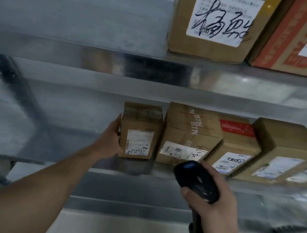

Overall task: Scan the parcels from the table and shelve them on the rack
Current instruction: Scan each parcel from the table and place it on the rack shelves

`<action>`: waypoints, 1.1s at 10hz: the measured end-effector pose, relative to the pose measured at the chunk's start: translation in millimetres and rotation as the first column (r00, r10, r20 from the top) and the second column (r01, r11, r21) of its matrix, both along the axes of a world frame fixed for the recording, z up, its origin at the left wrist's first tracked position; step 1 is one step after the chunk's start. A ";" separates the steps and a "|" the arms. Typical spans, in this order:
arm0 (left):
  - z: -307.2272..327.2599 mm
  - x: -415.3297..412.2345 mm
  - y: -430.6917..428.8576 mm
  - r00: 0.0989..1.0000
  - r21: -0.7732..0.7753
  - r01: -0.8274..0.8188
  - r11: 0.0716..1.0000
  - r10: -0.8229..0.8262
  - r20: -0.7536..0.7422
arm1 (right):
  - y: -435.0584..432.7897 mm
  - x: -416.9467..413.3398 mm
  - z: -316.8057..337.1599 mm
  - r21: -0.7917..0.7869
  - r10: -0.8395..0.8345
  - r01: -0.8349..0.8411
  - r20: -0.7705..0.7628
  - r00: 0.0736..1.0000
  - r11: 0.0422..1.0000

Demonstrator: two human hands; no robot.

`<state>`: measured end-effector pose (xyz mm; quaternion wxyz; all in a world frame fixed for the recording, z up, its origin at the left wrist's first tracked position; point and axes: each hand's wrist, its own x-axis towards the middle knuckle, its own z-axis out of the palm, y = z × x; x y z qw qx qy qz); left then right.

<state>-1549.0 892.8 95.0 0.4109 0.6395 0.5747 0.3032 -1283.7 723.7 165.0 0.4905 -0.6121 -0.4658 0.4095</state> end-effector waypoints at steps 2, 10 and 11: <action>-24.3 -10.5 9.1 0.999 0.034 0.032 0.999 -0.031 -0.028 | -5.9 -2.3 -2.6 0.016 -0.036 0.037 -0.014 0.999 0.999; -21.8 39.2 -106.2 0.853 -0.104 -0.315 0.943 0.233 -0.467 | -98.6 77.9 7.3 0.005 -0.083 0.084 -0.074 0.994 0.996; -12.5 79.7 -139.8 0.816 -0.065 -0.247 0.967 0.172 -0.552 | -127.0 109.8 10.9 0.016 -0.089 0.091 -0.077 0.993 0.996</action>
